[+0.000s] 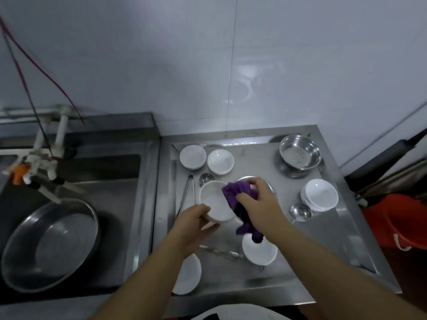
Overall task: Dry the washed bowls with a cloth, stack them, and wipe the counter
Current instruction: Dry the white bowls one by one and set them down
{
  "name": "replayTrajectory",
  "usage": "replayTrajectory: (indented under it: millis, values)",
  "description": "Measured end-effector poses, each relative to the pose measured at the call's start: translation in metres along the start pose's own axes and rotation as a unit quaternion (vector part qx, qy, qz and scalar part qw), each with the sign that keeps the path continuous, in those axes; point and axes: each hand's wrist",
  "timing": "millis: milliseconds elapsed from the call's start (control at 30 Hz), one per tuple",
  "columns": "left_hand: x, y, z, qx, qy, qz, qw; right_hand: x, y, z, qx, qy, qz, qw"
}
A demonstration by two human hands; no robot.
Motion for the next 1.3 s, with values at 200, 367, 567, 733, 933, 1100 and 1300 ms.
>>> replayTrajectory:
  millis: [200,367,567,733,933,1100,1300]
  values:
    - [-0.032,0.058,-0.055,-0.092,-0.193,-0.001,0.977,0.000,-0.071,-0.006,0.278,0.042,-0.221,0.934]
    - [-0.033,0.084,-0.082,-0.090,-0.267,-0.008,0.959,0.000,-0.089,-0.023,0.375,0.071,-0.217,0.899]
    - [-0.024,0.090,-0.093,-0.085,-0.311,-0.004,0.947,-0.002,-0.099,-0.027,0.510,0.067,-0.238,0.824]
    - [-0.034,0.094,-0.104,-0.113,-0.329,-0.068,0.935,-0.006,-0.121,-0.027,0.515,0.083,-0.319,0.791]
    - [-0.039,0.104,-0.105,-0.223,-0.278,-0.030,0.934,-0.005,-0.162,-0.037,0.339,0.031,-0.390,0.855]
    - [-0.034,0.117,-0.113,-0.272,-0.254,0.021,0.928,0.004,-0.187,-0.047,0.253,-0.048,-0.365,0.895]
    - [-0.025,0.110,-0.124,-0.237,-0.321,0.020,0.917,0.003,-0.183,-0.055,0.216,-0.191,-0.213,0.934]
Point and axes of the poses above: each hand's wrist, its own z-axis towards the middle knuckle, its own x-axis out of the back of the hand, y = z × x, and after that the axes turned 5 degrees about -z, right-handed
